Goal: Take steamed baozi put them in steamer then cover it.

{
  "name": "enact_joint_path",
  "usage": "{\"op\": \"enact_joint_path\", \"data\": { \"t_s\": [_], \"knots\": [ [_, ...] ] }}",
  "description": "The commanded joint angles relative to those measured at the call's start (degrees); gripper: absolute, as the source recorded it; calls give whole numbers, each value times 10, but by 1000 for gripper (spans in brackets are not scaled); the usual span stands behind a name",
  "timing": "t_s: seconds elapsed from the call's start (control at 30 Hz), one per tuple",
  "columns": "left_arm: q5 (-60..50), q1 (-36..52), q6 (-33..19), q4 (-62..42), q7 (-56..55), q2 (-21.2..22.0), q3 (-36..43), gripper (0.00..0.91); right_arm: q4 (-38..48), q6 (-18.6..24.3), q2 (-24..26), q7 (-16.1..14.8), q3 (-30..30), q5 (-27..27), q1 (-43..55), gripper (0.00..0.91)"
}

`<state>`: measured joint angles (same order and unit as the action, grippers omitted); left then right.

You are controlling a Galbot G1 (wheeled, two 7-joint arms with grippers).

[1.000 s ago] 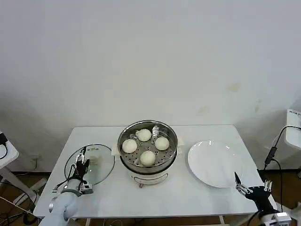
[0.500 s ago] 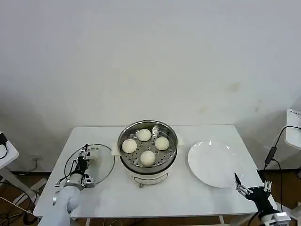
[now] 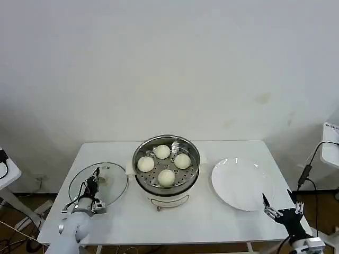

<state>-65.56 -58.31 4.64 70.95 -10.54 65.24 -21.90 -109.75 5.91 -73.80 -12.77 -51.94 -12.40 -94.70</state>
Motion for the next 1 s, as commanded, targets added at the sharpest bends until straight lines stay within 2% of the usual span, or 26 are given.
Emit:
{"op": "enact_joint_path", "data": {
  "t_s": [0.03,0.23,0.4,0.53,1.0],
  "knots": [
    [-29,-46,3,69,-31,4,-34,0,-5,1,2,2,7,2,4,907],
    [-19,-86,26,140,-55,6,-77,0,2,3,1,2,21,9,11,907],
    [29,-113,67,212,-19,-15,-85,0,3,0,2,-1,31,10,20,907],
    [70,-124,132,291,66,-48,-88,0,7,-1,9,-3,37,12,20,907],
    [137,-108,277,466,160,-126,-38,0,-3,-17,16,0,68,26,15,907]
  ]
}}
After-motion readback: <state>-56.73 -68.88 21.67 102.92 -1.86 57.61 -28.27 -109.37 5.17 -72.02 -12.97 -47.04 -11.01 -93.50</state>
